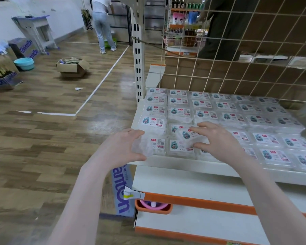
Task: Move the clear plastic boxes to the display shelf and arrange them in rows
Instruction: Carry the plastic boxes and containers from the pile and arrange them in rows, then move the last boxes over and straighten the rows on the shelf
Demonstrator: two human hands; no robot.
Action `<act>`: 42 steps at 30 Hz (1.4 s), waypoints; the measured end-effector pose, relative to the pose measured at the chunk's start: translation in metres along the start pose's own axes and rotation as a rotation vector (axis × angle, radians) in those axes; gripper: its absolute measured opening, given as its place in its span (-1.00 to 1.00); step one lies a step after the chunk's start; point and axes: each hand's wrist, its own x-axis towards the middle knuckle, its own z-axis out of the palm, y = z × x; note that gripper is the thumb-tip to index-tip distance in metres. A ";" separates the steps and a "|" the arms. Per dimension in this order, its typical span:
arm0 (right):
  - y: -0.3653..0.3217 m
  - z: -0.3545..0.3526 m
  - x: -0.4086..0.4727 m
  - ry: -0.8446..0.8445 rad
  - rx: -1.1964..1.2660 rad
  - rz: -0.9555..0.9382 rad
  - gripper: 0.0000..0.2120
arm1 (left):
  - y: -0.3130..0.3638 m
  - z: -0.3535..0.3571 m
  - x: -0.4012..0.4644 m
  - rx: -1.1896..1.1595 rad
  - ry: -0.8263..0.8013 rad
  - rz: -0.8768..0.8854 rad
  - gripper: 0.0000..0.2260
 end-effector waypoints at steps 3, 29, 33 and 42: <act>-0.015 0.016 0.002 0.148 -0.032 0.069 -0.52 | -0.001 -0.002 -0.002 0.000 0.004 0.002 -0.33; -0.029 0.040 0.014 0.346 0.105 0.080 -0.65 | 0.002 -0.005 -0.027 0.058 -0.032 0.100 -0.30; 0.013 0.034 0.000 0.369 0.126 0.038 -0.65 | 0.030 0.006 -0.022 0.072 0.004 0.035 -0.29; 0.148 0.019 -0.043 0.514 0.047 -0.120 -0.76 | 0.149 0.044 0.009 0.130 0.030 0.003 -0.31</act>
